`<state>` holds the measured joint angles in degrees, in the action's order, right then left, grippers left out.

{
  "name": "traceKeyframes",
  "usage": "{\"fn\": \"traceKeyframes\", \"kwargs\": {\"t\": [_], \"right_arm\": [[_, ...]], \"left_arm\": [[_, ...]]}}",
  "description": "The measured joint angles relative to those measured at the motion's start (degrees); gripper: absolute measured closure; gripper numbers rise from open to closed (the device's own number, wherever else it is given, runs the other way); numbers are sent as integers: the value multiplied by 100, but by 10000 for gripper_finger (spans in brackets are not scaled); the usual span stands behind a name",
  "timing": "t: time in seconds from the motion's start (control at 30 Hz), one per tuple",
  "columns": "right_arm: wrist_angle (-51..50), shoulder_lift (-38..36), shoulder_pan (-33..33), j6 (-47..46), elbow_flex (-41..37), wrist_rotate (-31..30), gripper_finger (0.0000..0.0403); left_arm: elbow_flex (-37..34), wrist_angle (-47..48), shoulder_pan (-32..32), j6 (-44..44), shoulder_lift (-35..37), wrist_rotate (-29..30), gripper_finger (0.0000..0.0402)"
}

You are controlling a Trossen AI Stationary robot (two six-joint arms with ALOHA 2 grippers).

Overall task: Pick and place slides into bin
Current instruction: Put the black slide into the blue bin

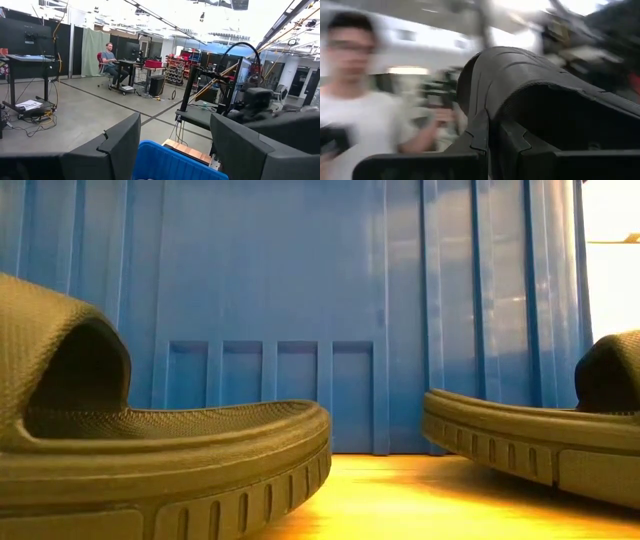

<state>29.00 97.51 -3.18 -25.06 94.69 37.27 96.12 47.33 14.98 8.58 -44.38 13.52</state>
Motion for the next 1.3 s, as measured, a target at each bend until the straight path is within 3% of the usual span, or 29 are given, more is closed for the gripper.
{"fn": "traceKeyframes", "kwargs": {"t": [0.2, 0.33, 0.47, 0.77, 1.0, 1.3], "right_arm": [[-3031, 2, 2, 170, 673, -1674, 391], [-5129, 2, 11, -200, 1162, -3104, 391], [-6289, 3, -6, -457, 1423, -3875, 391], [-6558, 2, 9, -518, 1465, -3866, 391], [-6561, 2, 13, -1318, 1072, -3812, 391], [-6028, 44, -25, -2106, 389, -3224, 391]], "left_arm": [[0, 1, 0, -52, 0, 0, 176], [0, 0, 0, -146, 0, 0, 176], [0, 0, -2, -146, 0, 0, 176], [0, -13, -2, -146, -15, 0, 176], [0, -15, -2, -146, -11, 2, 176], [0, -12, -2, -144, -69, 28, 176]]}}
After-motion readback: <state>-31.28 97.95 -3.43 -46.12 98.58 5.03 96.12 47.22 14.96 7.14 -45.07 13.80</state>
